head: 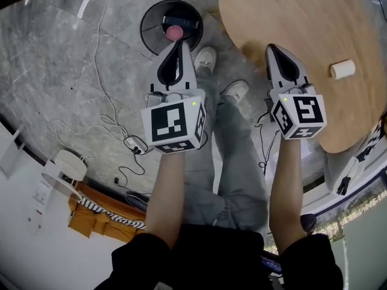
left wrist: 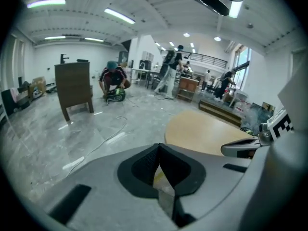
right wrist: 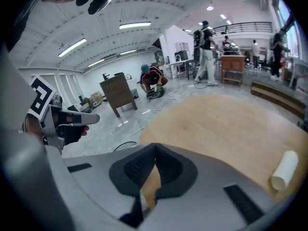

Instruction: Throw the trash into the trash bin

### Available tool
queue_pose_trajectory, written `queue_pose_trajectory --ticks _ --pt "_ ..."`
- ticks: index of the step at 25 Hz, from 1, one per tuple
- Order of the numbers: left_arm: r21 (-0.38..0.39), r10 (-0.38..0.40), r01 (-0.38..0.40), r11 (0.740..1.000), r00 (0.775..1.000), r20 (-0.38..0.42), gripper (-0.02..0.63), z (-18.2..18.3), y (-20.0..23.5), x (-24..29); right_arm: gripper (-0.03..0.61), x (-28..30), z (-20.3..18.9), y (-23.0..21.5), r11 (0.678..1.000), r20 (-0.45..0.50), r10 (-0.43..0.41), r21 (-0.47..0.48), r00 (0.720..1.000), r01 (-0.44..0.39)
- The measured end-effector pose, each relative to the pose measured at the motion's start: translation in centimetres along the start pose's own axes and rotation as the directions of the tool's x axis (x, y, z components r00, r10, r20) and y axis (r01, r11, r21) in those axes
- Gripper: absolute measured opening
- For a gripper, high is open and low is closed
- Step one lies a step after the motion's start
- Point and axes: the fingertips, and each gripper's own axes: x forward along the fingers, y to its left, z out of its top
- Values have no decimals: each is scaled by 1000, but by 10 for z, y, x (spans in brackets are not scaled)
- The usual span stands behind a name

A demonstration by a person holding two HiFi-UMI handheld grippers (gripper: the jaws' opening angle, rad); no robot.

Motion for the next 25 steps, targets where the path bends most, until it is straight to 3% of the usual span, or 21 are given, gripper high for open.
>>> queue_pose_trajectory --ticks 3,7,14,17,20,23,25 --pt "80 -104 104 991 995 -4 2 10 -55 9 11 -45 -10 -44 988 46 -134 83 990 130" --pt "164 -221 222 961 975 -29 2 10 -134 18 11 -96 -31 -98 946 67 -283 182 957 267" --pt "271 -350 366 890 931 -108 2 -10 -233 26 14 -154 -84 -183 840 -2 -515 198 857 505" --pt "297 -364 389 872 921 -139 2 -20 -260 30 15 -161 -100 -208 814 -19 -539 242 842 527" --pt "320 -369 403 858 915 -164 2 -27 -278 35 21 -158 -108 -220 806 1 -524 324 852 495" --pt "344 -371 413 843 910 -184 2 -32 -291 39 110 -148 -113 -227 796 27 -498 412 867 444" --pt "359 -373 421 833 907 -197 2 -35 -298 44 121 -141 -115 -233 782 47 -490 465 870 415"
